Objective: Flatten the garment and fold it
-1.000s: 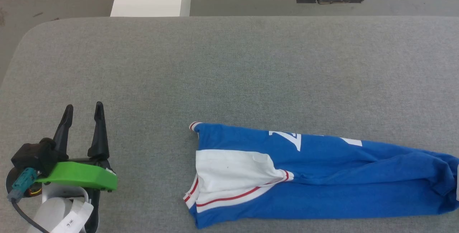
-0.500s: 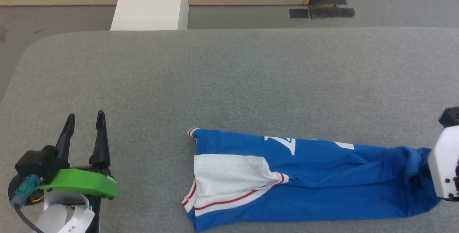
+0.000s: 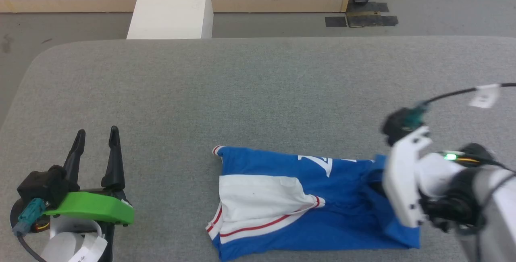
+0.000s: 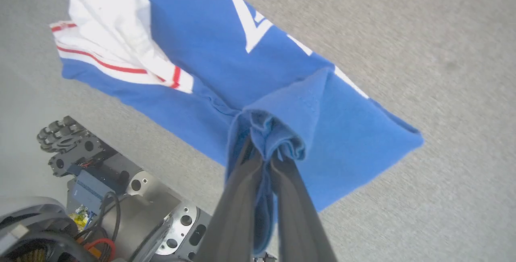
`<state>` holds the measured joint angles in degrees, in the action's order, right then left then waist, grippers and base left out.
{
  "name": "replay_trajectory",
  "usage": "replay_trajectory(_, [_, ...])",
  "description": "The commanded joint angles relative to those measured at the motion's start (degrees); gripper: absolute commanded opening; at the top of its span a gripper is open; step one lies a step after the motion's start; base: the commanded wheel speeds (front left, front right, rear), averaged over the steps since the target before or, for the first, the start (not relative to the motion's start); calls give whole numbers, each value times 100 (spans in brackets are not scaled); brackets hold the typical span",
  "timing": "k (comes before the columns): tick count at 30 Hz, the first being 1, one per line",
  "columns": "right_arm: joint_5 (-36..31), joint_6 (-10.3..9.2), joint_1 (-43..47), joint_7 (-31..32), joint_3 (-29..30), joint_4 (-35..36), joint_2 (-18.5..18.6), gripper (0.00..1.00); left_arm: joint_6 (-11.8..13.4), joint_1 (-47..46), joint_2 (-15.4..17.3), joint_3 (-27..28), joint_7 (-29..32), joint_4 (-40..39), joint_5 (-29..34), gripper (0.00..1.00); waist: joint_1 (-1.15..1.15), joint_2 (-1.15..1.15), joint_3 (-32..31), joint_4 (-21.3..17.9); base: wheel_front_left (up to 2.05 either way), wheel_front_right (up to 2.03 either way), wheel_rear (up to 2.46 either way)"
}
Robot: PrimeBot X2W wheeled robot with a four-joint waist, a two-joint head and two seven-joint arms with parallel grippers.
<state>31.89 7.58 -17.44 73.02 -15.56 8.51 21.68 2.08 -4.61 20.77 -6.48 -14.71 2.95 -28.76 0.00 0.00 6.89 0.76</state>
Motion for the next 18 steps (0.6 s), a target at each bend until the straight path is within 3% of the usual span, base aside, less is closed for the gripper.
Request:
replay_trajectory(1, [67,-9,-181,-93,-198,-98,-117,0,30,91,-2,-10,5,-18,-75,100,0,0,19,39,0,0,0])
replay_trajectory(18, [575,-9,-1720,-1412,-2262,-1781,-1239,0,-65,-83,-152,-140,-13,99,-92,100,0,0,351,493,0,0,0])
